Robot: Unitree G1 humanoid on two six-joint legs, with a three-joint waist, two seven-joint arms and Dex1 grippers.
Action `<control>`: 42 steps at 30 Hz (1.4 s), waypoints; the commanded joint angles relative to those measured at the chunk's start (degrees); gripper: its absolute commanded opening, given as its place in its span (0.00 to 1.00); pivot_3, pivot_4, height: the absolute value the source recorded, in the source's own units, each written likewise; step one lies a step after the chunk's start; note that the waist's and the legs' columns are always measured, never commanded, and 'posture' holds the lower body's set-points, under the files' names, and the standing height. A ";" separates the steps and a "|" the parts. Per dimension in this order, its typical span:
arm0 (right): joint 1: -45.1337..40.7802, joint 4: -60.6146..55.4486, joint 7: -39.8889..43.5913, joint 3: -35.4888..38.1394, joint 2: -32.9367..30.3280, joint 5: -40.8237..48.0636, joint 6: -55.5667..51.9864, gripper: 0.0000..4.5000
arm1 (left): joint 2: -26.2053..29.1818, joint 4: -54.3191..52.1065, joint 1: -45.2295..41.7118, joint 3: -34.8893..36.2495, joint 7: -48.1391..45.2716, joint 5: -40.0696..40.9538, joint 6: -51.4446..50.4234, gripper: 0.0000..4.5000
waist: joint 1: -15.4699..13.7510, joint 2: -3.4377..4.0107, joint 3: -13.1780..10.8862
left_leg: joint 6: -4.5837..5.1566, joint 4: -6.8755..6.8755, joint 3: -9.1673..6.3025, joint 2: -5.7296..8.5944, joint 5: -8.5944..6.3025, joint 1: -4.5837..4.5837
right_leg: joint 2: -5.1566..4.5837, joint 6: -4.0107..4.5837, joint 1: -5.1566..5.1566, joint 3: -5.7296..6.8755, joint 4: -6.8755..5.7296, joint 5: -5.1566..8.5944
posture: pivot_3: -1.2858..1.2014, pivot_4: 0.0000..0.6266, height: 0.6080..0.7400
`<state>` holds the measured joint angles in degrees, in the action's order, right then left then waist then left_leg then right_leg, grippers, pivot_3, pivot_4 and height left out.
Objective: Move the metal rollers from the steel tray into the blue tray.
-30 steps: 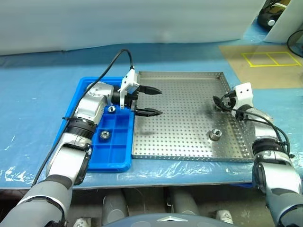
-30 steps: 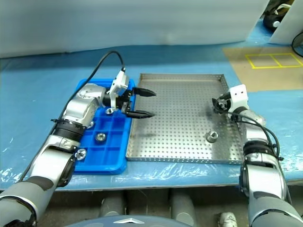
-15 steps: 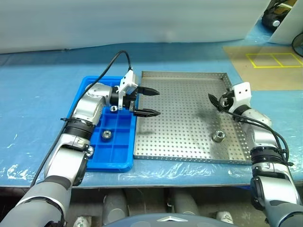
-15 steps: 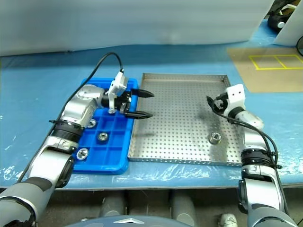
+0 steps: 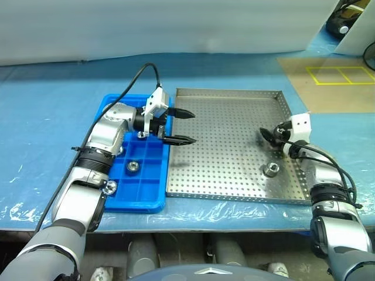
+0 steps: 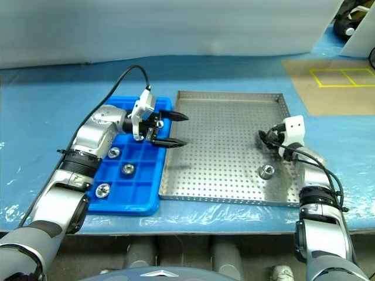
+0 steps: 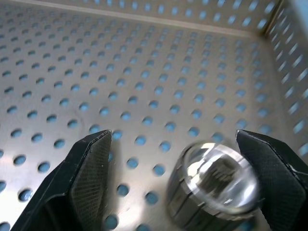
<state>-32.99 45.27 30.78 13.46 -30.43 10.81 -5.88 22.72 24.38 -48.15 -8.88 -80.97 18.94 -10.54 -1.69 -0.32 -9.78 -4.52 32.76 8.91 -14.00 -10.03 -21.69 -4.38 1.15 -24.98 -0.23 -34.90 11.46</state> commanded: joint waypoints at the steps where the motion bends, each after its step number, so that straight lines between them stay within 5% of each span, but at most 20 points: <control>1: -2.04 3.97 -1.63 4.02 -0.97 3.08 -3.20 0.95 | 0.55 -1.97 -0.51 1.17 0.17 0.58 -0.06 1.00 | -0.01 0.00 0.00 | 0.00 0.00 0.00 0.01 0.00 0.00 | 0.00 0.00 0.00 0.00 0.00 0.00 | 0.44 0.24 1.00; 9: -2.47 5.95 -1.62 3.90 -2.37 3.01 -2.27 0.95 | 1.26 -2.90 0.21 1.22 0.43 0.62 -0.20 1.00 | -1.06 0.01 0.01 | 0.01 0.01 0.00 0.03 -0.01 0.01 | -0.07 0.00 0.12 0.01 0.04 0.00 | 0.44 0.24 1.00; 15: -2.12 5.56 -1.20 2.76 -2.63 2.17 -1.66 0.62 | 1.40 -2.57 -0.14 1.20 0.47 0.48 -0.20 1.00 | -0.80 0.01 0.01 | -0.01 -0.02 0.00 0.02 0.00 0.02 | -0.06 0.00 0.11 0.03 0.05 0.00 | 0.44 0.24 1.00; 18: -1.79 5.03 -1.19 2.66 -2.74 2.16 -1.83 0.62 | 1.42 -2.40 -0.25 1.18 0.42 0.42 -0.18 1.00 | -0.80 0.01 0.01 | -0.01 -0.04 0.00 0.01 0.00 0.03 | -0.04 0.00 0.10 0.03 0.07 0.00 | 0.44 0.24 1.00; 23: -0.30 3.26 -0.57 2.01 -3.01 1.64 -1.68 0.39 | 1.44 -2.16 -0.33 1.16 0.30 0.39 -0.12 1.00 | -1.06 0.01 0.01 | -0.01 -0.03 0.00 0.03 0.00 0.02 | -0.07 0.00 0.11 0.03 0.08 0.00 | 0.44 0.24 1.00; 34: -4.67 -16.59 4.92 -5.12 1.36 1.84 -4.45 0.38 | 5.00 -1.54 -4.00 6.43 2.01 2.87 -3.17 1.00 | 0.16 0.04 -0.03 | -0.17 -0.22 0.00 -0.02 0.10 -0.08 | 0.09 -0.02 -0.23 0.04 0.04 -0.01 | 0.45 0.24 1.00; 42: -11.87 -23.31 13.14 -12.38 6.43 2.46 -10.29 0.38 | 13.81 -6.83 -0.68 10.65 1.10 5.58 -9.50 1.00 | -0.46 0.05 -0.03 | -0.32 -0.59 -0.03 -0.08 0.18 -0.01 | 0.10 -0.01 -0.26 0.10 0.10 0.00 | 0.51 0.24 1.00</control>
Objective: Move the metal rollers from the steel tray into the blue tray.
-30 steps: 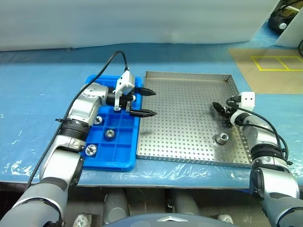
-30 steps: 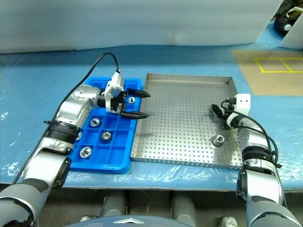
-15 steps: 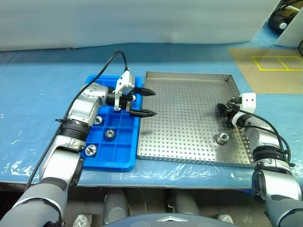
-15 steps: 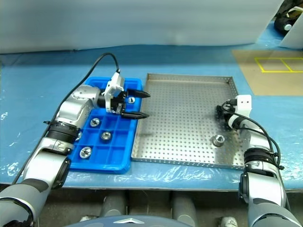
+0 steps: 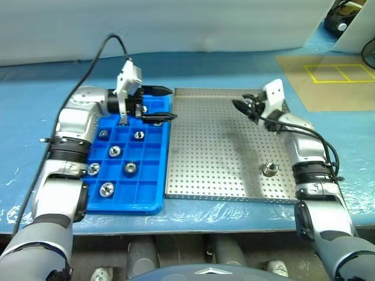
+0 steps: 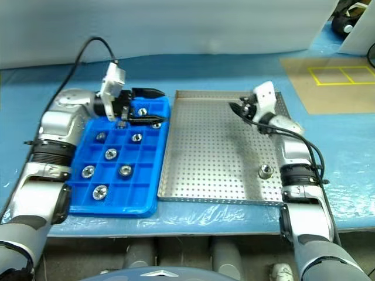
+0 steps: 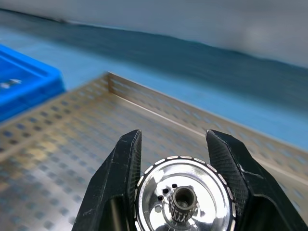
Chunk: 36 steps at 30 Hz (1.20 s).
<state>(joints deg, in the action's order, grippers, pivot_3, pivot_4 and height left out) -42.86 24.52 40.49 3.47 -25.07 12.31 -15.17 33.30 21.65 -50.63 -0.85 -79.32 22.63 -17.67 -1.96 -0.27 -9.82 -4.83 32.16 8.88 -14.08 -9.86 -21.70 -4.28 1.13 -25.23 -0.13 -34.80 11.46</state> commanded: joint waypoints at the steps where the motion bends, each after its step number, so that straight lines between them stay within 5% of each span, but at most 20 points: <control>1: -2.68 -2.36 4.67 -3.36 1.77 0.91 -1.06 0.38 | 4.80 -5.76 3.56 3.06 -0.65 2.07 -3.11 1.00 | -0.50 0.01 0.00 | 0.00 -0.05 0.00 0.00 0.00 0.00 | 0.00 0.00 -0.01 0.02 0.00 0.00 | 0.51 0.24 1.00; 12: -11.08 6.98 18.80 -8.60 9.77 2.16 1.14 0.38 | 15.26 -31.04 24.84 15.44 8.09 11.14 -16.71 1.00 | -3.98 0.04 -0.04 | -0.14 -0.05 -0.20 -0.43 0.05 -0.37 | 0.00 0.17 -0.21 0.54 -0.10 0.10 | 0.63 0.24 1.00; 23: -7.47 3.64 40.14 -15.92 10.51 4.53 -3.47 0.38 | 17.23 -44.16 38.98 24.83 16.37 18.04 -22.60 1.00 | -7.76 0.05 -0.05 | -0.20 0.01 -0.39 -0.66 0.09 -0.45 | 0.03 0.32 -0.12 0.89 -0.22 0.19 | 0.66 0.24 1.00; 28: -5.40 -0.16 41.18 -18.12 12.80 4.74 -5.01 0.38 | 18.04 -43.69 38.52 23.97 16.99 18.92 -22.54 1.00 | -8.27 0.05 -0.05 | -0.23 0.07 -0.42 -0.67 0.11 -0.39 | 0.04 0.32 -0.09 0.87 -0.29 0.19 | 0.66 0.24 1.00; 36: -9.14 13.78 33.38 -17.51 18.77 -1.36 6.74 0.38 | 17.86 -42.21 36.00 20.60 17.10 18.53 -21.31 1.00 | -8.18 0.05 -0.05 | -0.54 0.08 -0.42 -0.71 0.29 -0.22 | 0.04 0.48 -0.15 0.84 -0.78 0.31 | 0.65 0.24 1.00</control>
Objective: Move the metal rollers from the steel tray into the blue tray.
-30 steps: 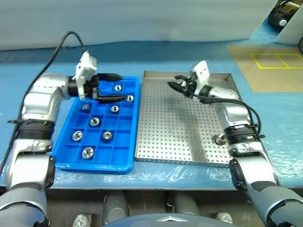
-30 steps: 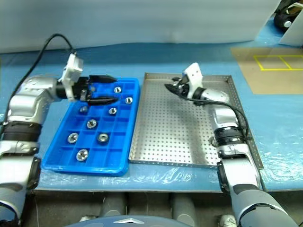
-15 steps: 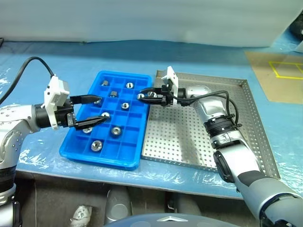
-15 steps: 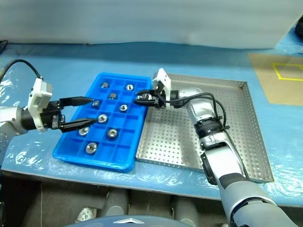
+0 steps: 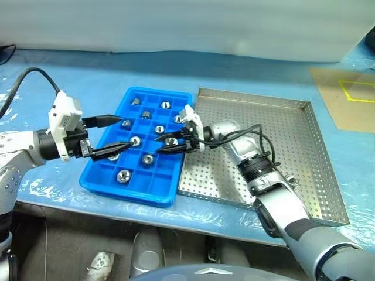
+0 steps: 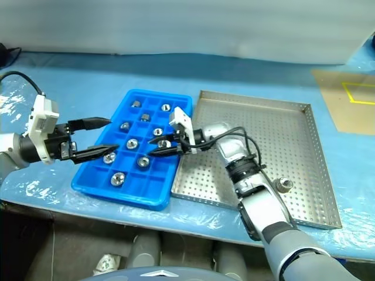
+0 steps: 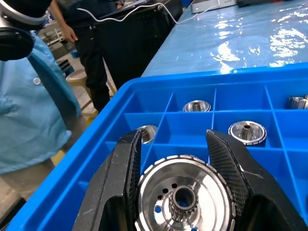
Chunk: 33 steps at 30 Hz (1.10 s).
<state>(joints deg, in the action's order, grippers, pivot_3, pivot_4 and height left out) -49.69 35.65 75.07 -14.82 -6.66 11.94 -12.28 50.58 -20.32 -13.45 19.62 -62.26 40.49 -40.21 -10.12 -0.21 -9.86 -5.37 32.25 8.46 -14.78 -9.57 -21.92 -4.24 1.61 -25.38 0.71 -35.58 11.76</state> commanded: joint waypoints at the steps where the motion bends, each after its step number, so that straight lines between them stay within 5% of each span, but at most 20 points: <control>1: -2.59 3.72 -1.34 0.87 0.53 -1.34 4.52 0.38 | 0.51 -0.24 -1.29 -0.10 0.13 0.68 1.33 1.00 | -0.06 0.00 0.00 | -0.02 0.01 0.00 0.00 0.01 -0.01 | 0.00 0.00 0.00 0.01 -0.01 0.00 | 0.65 0.24 1.00; 8: -3.56 10.01 -2.03 1.81 0.07 -2.97 9.03 0.38 | 0.56 -0.53 -0.87 -0.25 0.25 1.04 1.55 1.00 | 0.03 0.00 0.00 | -0.11 0.05 -0.01 -0.02 0.07 -0.03 | 0.00 0.01 0.00 0.03 -0.04 0.01 | 0.65 0.24 1.00; 15: -4.68 11.73 -4.03 2.49 -0.04 -3.97 9.03 0.89 | 0.62 0.64 -2.01 -1.25 -0.13 0.78 2.07 1.00 | 0.09 0.00 0.00 | -0.14 0.09 -0.02 -0.03 0.08 -0.02 | 0.00 0.02 0.00 0.03 -0.12 0.01 | 0.64 0.24 1.00; 22: -2.98 4.39 -6.93 7.16 -4.24 -1.80 8.96 0.89 | -1.77 5.54 -9.91 -6.87 -0.93 -0.40 4.08 1.00 | -0.10 0.00 0.00 | -0.16 0.21 -0.03 -0.02 0.10 -0.09 | -0.01 0.02 0.01 0.04 -0.13 0.01 | 0.60 0.24 1.00; 33: 16.36 -29.14 -5.39 17.40 -29.44 6.66 -10.73 0.89 | -15.07 23.32 -28.24 -22.92 -10.58 -7.62 13.22 1.00 | 2.34 -0.02 0.02 | -0.11 0.42 -0.01 0.03 0.08 -0.04 | 0.03 -0.05 0.16 -0.12 -0.12 -0.03 | 0.47 0.24 1.00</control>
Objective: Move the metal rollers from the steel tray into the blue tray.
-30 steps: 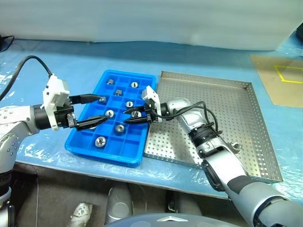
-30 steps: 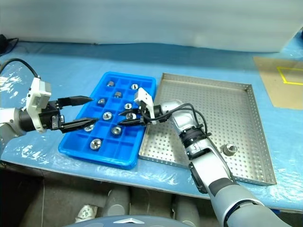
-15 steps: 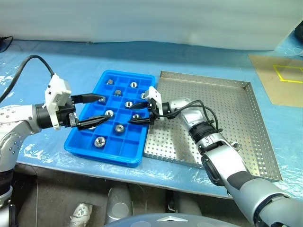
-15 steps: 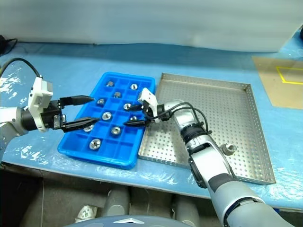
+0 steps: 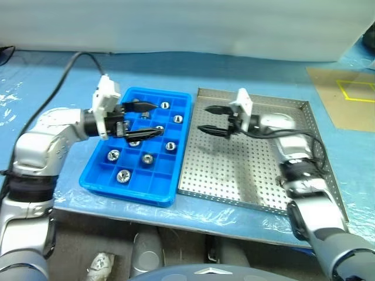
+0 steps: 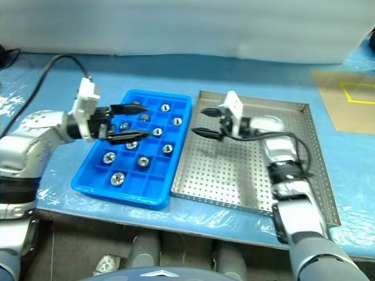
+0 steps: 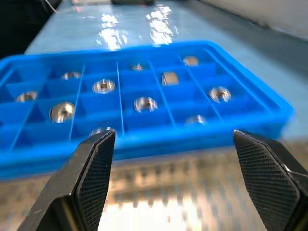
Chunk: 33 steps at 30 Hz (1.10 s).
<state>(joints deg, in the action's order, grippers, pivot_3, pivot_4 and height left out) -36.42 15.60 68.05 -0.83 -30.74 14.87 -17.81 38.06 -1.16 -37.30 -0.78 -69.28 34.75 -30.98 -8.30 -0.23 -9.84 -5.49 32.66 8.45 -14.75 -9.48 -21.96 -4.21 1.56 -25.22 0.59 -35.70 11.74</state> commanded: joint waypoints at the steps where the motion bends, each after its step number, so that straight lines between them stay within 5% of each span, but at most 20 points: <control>1: 5.25 -11.67 1.78 4.75 -8.09 4.68 -7.18 0.89 | -4.37 6.66 -6.37 -3.72 -5.01 -2.62 5.28 1.00 | 1.09 0.00 0.00 | 0.01 0.00 0.01 0.03 0.00 0.01 | 0.00 -0.03 0.00 -0.02 0.02 -0.02 | 0.46 0.24 1.00; 7: 14.98 -21.26 -3.02 12.07 -15.25 7.98 -13.02 0.89 | -12.46 17.40 -13.22 -8.25 -12.54 -5.80 10.71 1.00 | 4.69 0.00 0.01 | 0.18 0.00 0.27 0.10 -0.10 0.20 | 0.05 -0.09 0.14 -0.44 0.04 -0.05 | 0.40 0.24 1.00; 18: 37.07 -32.94 -11.53 21.06 -13.94 10.73 -15.50 0.89 | -17.10 22.98 -15.24 -10.88 -20.72 -8.17 12.27 1.00 | 7.62 0.04 0.03 | 0.68 0.20 0.54 0.30 -0.38 0.39 | 0.02 -0.20 0.20 -0.74 0.23 -0.11 | 0.35 0.24 1.00; 33: 36.29 -10.95 -16.95 17.57 -10.76 4.21 -4.49 0.89 | -16.27 20.49 -14.15 -9.82 -20.96 -8.86 10.37 1.00 | 8.84 0.07 0.05 | 0.96 0.31 0.60 0.41 -0.55 0.28 | -0.06 -0.29 0.27 -0.78 0.66 -0.15 | 0.37 0.24 1.00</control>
<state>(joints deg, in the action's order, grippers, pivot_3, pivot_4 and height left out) 0.42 2.78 51.08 17.09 -40.86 20.42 -24.98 21.18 21.77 -51.24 -11.69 -90.40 25.51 -20.50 0.54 -0.16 -9.80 -4.50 32.96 9.06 -14.34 -10.05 -21.69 -4.26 1.27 -24.94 -0.19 -35.01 11.58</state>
